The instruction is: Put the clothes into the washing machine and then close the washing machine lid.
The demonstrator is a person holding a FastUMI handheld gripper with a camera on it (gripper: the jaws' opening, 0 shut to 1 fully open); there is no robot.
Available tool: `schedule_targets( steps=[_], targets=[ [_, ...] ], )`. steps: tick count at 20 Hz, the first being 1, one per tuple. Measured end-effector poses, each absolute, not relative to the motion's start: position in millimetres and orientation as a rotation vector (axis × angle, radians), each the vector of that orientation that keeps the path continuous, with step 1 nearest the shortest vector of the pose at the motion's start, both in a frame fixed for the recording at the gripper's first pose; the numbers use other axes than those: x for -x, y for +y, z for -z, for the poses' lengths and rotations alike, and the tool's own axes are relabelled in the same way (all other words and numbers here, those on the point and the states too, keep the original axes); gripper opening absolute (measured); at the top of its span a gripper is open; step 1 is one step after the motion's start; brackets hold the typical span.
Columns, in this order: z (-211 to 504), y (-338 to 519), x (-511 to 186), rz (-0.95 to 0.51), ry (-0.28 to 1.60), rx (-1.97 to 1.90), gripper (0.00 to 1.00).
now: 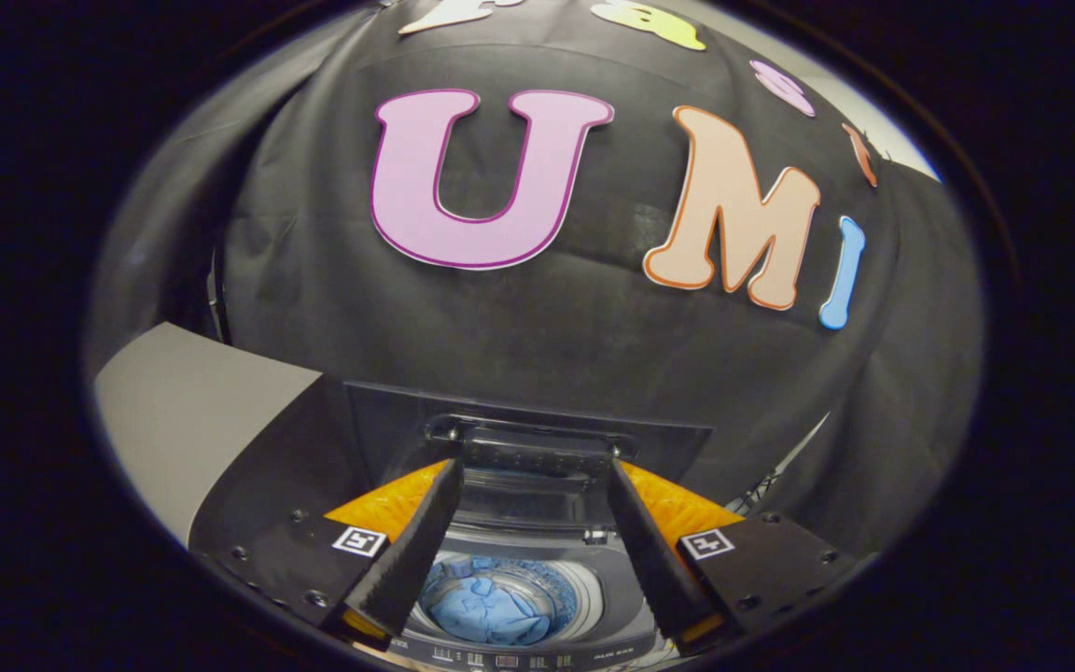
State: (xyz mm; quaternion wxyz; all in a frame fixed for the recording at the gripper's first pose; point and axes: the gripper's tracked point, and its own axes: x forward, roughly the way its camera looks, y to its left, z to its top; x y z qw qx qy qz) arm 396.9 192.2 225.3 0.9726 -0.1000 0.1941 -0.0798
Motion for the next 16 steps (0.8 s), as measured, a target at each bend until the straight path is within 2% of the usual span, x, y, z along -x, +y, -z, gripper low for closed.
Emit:
schedule_targets(
  steps=[9, 16],
  targets=[
    [-264.1, 195.6, -440.8, 0.169, 0.295, 0.13, 0.98],
    [-315.5, 197.7, -496.9, 0.164, 0.101, 0.085, 0.98]
  ],
)
